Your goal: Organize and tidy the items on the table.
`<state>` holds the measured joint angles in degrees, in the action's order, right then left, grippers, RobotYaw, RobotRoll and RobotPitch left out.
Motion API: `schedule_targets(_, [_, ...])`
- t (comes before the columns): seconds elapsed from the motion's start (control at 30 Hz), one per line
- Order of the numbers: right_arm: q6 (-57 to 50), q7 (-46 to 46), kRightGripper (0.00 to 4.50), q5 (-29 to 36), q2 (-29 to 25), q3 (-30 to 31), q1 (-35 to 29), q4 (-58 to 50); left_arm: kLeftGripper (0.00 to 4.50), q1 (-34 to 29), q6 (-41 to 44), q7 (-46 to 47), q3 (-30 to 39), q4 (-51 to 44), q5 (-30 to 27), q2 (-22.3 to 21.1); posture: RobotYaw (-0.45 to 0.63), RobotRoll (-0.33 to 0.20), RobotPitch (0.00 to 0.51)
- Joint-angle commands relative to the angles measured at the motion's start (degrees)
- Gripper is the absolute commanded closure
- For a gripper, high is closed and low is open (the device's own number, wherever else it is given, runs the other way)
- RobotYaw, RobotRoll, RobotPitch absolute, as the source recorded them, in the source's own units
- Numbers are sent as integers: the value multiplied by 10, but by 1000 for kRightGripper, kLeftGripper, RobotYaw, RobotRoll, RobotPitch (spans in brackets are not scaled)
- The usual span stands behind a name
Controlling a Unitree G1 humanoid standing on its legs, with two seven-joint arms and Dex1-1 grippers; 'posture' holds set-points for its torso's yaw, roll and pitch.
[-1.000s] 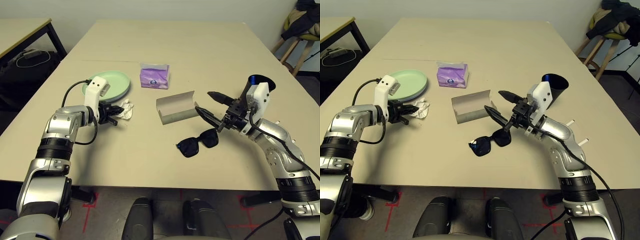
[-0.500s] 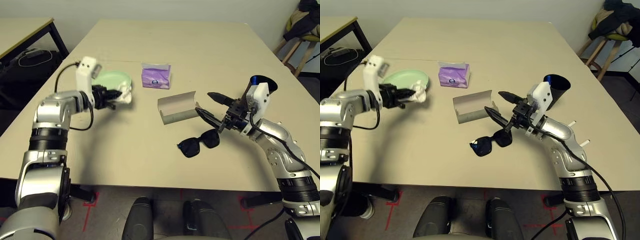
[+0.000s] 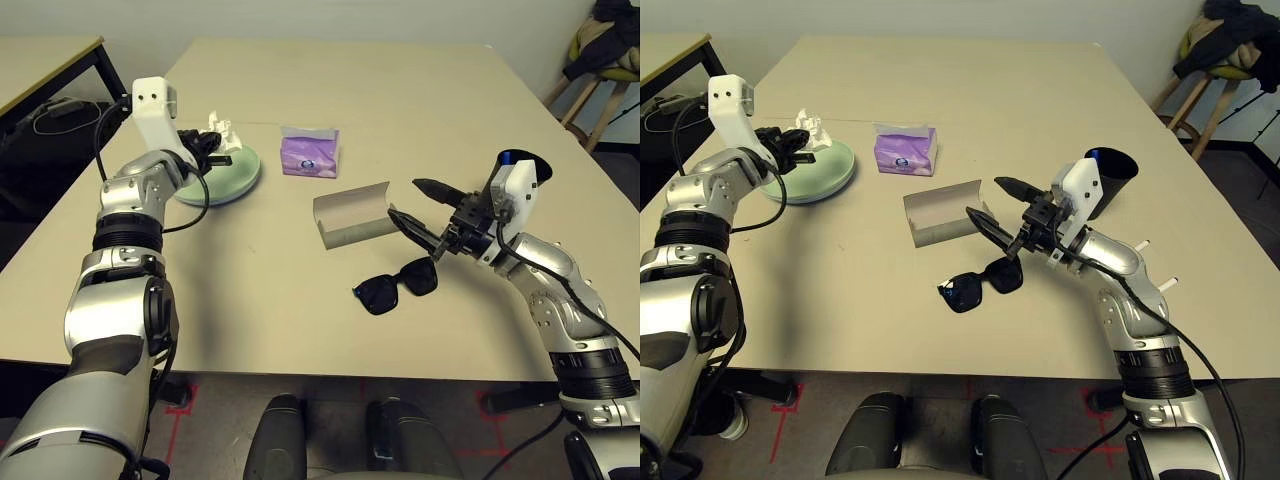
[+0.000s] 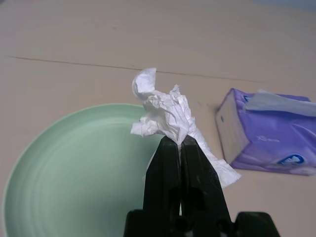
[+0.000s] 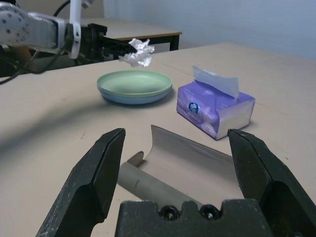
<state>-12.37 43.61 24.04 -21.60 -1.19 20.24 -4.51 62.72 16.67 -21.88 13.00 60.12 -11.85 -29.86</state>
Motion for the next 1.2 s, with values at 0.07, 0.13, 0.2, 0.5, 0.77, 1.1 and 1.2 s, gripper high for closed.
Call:
schedule_targets(0.07, [-5,-2,0,2,1,3,-7,-16,4469,20,-38,13,-1,38,16,5,201,0,57])
schedule_targets(0.13, [-4,-1,0,2,1,3,-8,-17,4469,22,-51,14,-3,45,20,5,198,0,57])
schedule_targets(0.2, [-3,0,0,2,0,3,-9,-16,4469,24,-60,15,-4,52,24,4,196,0,58])
schedule_targets(0.5, [2,-3,0,-4,-1,4,-9,-12,2257,-8,-123,-27,-19,37,44,-2,203,0,66])
schedule_targets(0.77, [-26,-35,0,-18,5,10,3,-12,55,-89,-139,-205,-16,-79,2,-11,215,0,82])
schedule_targets(1.1, [-181,-62,0,-46,-62,41,38,-68,55,-240,-115,-403,-49,-293,-61,-11,233,0,106])
schedule_targets(1.2, [-221,-42,0,-53,-105,62,55,-92,55,-269,-114,-427,-63,-331,-62,-10,229,0,111])
